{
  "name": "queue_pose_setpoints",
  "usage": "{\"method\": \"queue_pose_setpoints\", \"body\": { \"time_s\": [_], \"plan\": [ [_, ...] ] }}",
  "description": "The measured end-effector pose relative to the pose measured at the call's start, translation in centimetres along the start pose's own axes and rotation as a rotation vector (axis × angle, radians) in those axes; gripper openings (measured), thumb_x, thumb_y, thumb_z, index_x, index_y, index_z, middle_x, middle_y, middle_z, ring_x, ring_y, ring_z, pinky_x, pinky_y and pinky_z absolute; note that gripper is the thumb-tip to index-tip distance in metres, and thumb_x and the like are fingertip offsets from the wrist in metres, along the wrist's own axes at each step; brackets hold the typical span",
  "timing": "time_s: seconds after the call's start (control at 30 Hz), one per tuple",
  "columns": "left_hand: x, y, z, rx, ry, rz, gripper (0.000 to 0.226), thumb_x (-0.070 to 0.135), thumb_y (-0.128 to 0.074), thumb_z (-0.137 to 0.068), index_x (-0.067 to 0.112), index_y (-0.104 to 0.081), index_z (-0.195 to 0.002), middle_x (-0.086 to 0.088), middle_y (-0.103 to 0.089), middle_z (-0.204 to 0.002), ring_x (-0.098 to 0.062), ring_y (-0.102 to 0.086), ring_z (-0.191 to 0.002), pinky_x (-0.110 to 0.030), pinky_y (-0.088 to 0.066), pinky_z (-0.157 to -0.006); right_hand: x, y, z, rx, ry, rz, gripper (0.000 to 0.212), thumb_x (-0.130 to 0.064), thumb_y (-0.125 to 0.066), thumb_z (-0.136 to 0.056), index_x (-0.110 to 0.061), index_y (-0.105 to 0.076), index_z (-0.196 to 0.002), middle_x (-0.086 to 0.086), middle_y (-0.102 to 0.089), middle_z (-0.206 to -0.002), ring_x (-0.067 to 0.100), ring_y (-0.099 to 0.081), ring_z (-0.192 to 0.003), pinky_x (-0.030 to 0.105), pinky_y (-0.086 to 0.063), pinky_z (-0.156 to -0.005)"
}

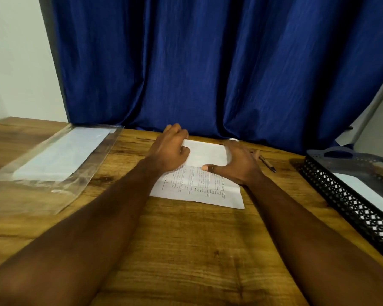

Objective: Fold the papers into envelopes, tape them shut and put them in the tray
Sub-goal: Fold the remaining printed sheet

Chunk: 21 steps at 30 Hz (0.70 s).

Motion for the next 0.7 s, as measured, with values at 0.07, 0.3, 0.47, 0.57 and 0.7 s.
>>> {"method": "queue_pose_setpoints", "body": {
  "time_s": [0.07, 0.3, 0.47, 0.57, 0.7],
  "plan": [
    [0.1, 0.7, -0.1, 0.069, -0.022, -0.025, 0.022, 0.019, -0.062, -0.091, 0.015, -0.061, -0.113, -0.003, -0.055, -0.115, -0.021, -0.05, -0.107, -0.042, -0.048, -0.089, -0.8, 1.7, 0.2, 0.134, 0.059, 0.008, 0.084, -0.078, -0.082, -0.067, -0.032, -0.059, -0.132, -0.006, -0.066, -0.129, 0.018, -0.055, -0.123, 0.04, -0.026, -0.096],
    [1.0, 1.5, 0.1, 0.077, -0.109, 0.018, 0.009, 0.022, -0.065, -0.084, 0.022, -0.058, -0.089, 0.007, -0.059, -0.087, -0.018, -0.057, -0.078, -0.037, -0.046, -0.068, -2.0, 3.6, 0.2, 0.287, 0.135, 0.216, 0.016, -0.03, -0.074, -0.09, -0.034, -0.07, -0.105, -0.011, -0.074, -0.096, 0.014, -0.065, -0.098, 0.045, -0.021, -0.102],
    [0.9, -0.1, 0.2, -0.13, -0.026, 0.067, 0.011, 0.024, -0.068, -0.079, 0.026, -0.057, -0.08, 0.009, -0.061, -0.077, -0.015, -0.057, -0.073, -0.044, -0.053, -0.064, -2.5, 2.5, 0.1, 0.175, 0.176, 0.271, 0.018, -0.025, -0.068, -0.093, -0.037, -0.074, -0.105, -0.013, -0.075, -0.102, 0.013, -0.063, -0.099, 0.044, -0.022, -0.101],
    [0.2, -1.7, 0.7, -0.252, 0.024, 0.09, 0.008, 0.028, -0.067, -0.079, 0.027, -0.06, -0.082, 0.007, -0.063, -0.082, -0.015, -0.059, -0.08, -0.045, -0.057, -0.071, -1.9, 0.4, 0.1, -0.005, 0.155, 0.237, 0.033, -0.027, -0.059, -0.093, -0.038, -0.073, -0.121, -0.011, -0.075, -0.118, 0.019, -0.061, -0.114, 0.049, -0.025, -0.105],
    [0.0, -2.4, 1.0, -0.289, 0.022, 0.157, 0.022, 0.048, -0.066, -0.075, 0.028, -0.06, -0.08, 0.009, -0.064, -0.089, -0.014, -0.06, -0.088, -0.047, -0.057, -0.077, -1.3, 0.2, 0.2, -0.033, 0.116, 0.163, 0.031, -0.037, -0.056, -0.093, -0.034, -0.076, -0.116, -0.013, -0.075, -0.118, 0.017, -0.06, -0.113, 0.052, -0.026, -0.106]
  ]
}}
Point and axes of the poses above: each hand's wrist, its own z-axis away from the middle knuckle, its own y-axis out of the back of the hand, x = y × z, the point moved 9 cm from there along -z, towards the middle knuckle
